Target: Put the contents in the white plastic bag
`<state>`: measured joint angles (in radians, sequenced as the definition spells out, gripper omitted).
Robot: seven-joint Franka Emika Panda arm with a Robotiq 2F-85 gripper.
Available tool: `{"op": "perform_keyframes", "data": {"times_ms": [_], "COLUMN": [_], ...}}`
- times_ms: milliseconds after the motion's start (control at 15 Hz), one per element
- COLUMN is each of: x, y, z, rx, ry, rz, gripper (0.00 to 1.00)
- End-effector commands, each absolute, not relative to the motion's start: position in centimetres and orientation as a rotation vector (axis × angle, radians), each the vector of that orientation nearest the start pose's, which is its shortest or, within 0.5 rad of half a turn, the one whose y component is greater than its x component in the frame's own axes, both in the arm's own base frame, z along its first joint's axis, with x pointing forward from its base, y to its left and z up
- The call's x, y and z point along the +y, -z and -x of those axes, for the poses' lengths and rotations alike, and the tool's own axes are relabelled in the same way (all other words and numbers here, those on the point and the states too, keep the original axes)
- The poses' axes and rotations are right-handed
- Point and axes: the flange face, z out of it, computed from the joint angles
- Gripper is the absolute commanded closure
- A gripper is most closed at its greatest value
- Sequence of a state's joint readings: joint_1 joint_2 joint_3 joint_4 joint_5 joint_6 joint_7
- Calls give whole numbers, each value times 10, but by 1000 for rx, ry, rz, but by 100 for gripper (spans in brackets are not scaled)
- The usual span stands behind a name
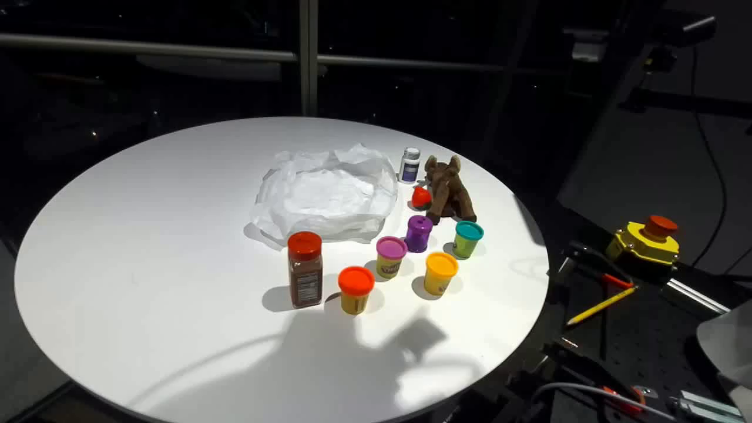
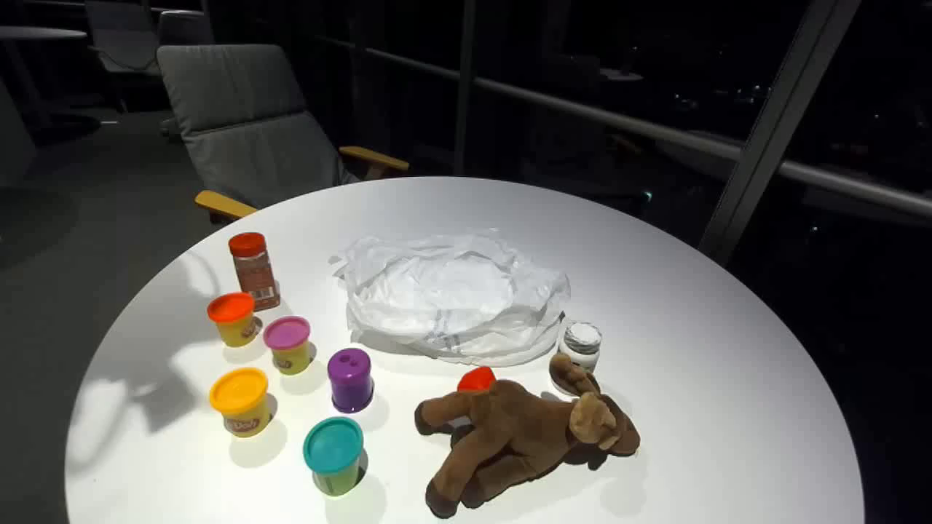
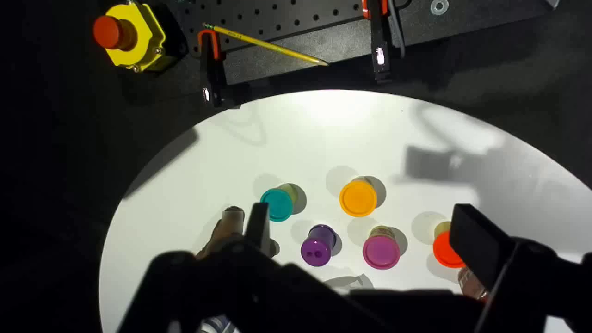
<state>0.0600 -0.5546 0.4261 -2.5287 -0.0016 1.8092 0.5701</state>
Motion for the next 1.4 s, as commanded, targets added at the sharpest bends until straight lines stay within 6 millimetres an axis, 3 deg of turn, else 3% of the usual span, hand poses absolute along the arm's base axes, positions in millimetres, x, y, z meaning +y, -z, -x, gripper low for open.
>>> {"op": "perform_keyframes", "data": {"times_ms": [0, 333, 467, 667, 933, 1200, 1333], "x": [172, 173, 167, 146, 120, 72, 43], "y": [-436, -438, -437, -424, -367, -300, -277], "z": [-322, -322, -336, -374, -432, -490, -519], "rx": [280, 279, 283, 352, 487, 714, 845], "ry": [-123, -110, -116, -107, -127, -186, -206], "rz": [3418, 3415, 3425, 3419, 3355, 3302, 3279], "gripper": [0, 0, 0, 0, 0, 0, 0]}}
